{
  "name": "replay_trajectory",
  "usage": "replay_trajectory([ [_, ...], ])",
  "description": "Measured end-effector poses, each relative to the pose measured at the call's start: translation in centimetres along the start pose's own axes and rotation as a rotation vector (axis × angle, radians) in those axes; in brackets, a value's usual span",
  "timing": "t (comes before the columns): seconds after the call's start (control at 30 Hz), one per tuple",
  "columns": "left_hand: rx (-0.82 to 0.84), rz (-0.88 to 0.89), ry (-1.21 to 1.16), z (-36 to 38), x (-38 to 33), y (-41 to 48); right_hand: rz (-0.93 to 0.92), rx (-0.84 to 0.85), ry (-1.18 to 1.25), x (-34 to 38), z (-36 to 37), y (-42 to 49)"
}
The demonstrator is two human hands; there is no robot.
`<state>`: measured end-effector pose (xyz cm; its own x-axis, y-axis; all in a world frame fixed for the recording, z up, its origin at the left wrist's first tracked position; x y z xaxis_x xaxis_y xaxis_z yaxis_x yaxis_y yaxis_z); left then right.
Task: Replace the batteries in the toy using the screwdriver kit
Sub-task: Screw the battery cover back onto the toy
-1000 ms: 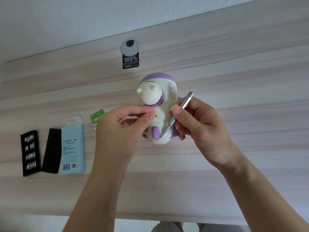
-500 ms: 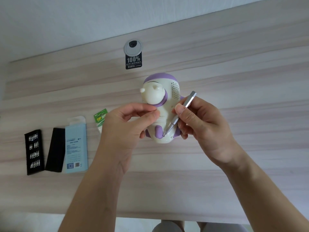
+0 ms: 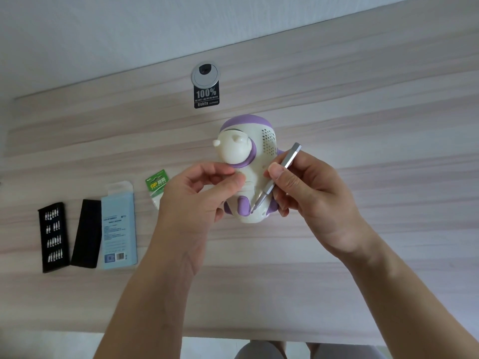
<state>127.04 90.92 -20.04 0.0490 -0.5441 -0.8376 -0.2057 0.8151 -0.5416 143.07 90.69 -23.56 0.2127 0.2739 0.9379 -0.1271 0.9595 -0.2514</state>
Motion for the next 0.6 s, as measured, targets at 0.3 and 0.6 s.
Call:
replay_trajectory([
  [0.3, 0.054, -0.077, -0.148, 1.4, 0.7, -0.1, 0.019, -0.028, 0.003, -0.1, -1.0, -0.1],
  [0.6, 0.077, -0.064, -0.153, 1.2, 1.0, 0.0, 0.022, -0.023, 0.003, -0.1, -1.3, -0.1],
])
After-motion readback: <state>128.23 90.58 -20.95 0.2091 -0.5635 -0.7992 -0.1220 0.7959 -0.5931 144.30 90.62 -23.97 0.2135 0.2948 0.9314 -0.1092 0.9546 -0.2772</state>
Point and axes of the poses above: each hand's wrist, its own y-axis towards the middle knuckle, its own z-axis out of the palm, x = y × z, the point moved 7 cm from there along y, towards the middle knuckle, and after that the axes turned 7 degrees about -y, right-handed, at the moved point
